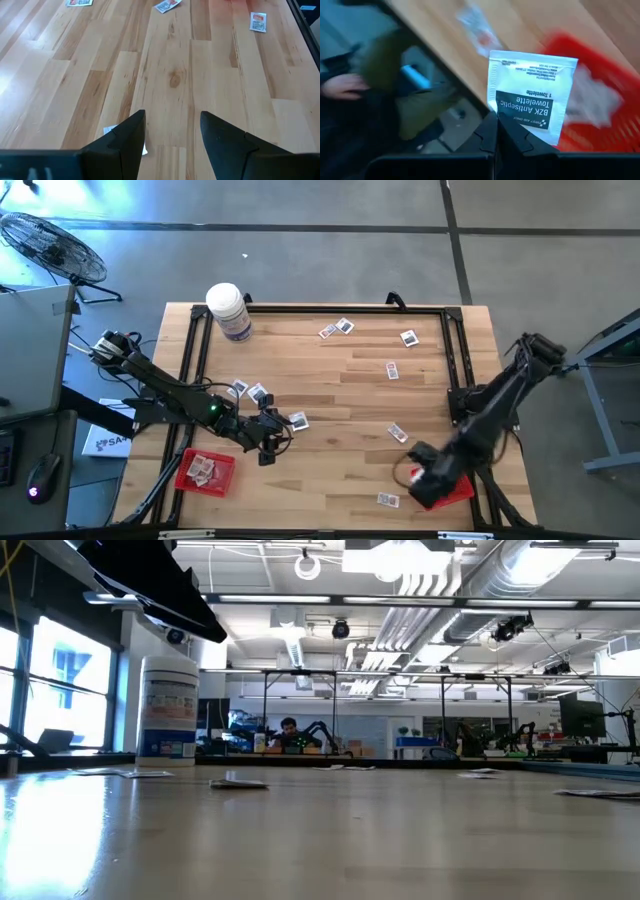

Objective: Pick & Place First Aid Supplies
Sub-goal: Put the towelette pack into the right red bin, then put the ointment pack into the left red bin

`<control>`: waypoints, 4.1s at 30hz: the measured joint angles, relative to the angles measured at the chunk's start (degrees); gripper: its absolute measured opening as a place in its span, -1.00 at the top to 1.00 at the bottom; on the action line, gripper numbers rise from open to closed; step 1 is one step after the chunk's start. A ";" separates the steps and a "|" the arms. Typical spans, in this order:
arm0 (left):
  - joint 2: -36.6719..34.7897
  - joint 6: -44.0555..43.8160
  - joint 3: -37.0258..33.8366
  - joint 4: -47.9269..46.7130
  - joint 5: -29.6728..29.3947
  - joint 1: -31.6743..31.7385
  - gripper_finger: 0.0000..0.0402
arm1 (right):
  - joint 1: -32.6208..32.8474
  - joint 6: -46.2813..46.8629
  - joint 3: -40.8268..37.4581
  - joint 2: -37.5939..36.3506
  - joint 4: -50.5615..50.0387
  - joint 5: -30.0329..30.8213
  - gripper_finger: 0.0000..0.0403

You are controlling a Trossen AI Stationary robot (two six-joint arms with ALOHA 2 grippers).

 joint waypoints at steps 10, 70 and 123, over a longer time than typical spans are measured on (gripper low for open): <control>0.00 0.00 0.00 -0.02 0.00 0.01 0.07 | 8.14 12.53 0.00 5.15 -10.33 2.66 1.00; 0.00 0.00 0.00 0.00 0.31 0.01 0.07 | -11.44 -46.59 0.13 21.79 -13.55 22.08 0.25; 0.00 0.00 0.00 0.00 0.42 0.00 0.07 | -15.97 -43.66 -6.04 20.71 -7.09 20.90 0.99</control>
